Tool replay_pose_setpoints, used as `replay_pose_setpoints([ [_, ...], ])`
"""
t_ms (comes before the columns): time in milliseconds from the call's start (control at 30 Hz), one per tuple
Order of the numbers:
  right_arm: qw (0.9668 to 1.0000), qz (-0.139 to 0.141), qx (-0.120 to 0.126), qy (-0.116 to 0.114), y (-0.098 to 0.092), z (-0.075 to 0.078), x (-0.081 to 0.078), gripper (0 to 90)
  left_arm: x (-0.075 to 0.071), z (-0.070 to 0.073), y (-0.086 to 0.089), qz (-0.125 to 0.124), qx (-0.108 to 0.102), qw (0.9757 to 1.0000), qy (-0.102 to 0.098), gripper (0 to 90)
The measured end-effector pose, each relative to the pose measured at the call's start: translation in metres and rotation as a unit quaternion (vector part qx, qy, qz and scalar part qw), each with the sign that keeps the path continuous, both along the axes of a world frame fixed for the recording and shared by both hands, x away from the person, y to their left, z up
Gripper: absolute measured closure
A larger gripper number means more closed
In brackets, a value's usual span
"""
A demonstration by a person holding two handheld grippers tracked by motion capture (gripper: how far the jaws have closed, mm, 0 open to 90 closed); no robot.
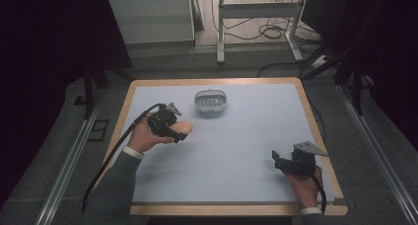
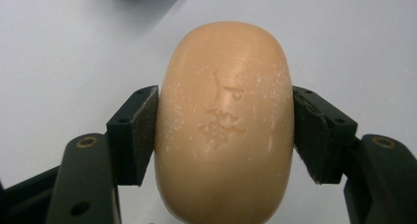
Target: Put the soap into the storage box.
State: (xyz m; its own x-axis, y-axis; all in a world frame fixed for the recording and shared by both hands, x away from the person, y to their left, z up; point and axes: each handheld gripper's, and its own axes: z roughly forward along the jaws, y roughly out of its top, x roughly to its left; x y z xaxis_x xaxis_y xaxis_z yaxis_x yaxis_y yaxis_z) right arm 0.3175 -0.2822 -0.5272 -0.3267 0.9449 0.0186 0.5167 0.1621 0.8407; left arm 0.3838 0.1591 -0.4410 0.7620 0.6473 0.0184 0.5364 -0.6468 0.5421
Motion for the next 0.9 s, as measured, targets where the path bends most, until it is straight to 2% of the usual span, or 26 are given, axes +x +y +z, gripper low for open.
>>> replay_pose_setpoints([
  [900, 1.0, 0.0, 0.002, 0.002, 0.0, 0.0, 0.0, 10.8, 0.017, -0.001, -0.017, -0.009, 0.005, 0.9999, 0.006, 32.5],
])
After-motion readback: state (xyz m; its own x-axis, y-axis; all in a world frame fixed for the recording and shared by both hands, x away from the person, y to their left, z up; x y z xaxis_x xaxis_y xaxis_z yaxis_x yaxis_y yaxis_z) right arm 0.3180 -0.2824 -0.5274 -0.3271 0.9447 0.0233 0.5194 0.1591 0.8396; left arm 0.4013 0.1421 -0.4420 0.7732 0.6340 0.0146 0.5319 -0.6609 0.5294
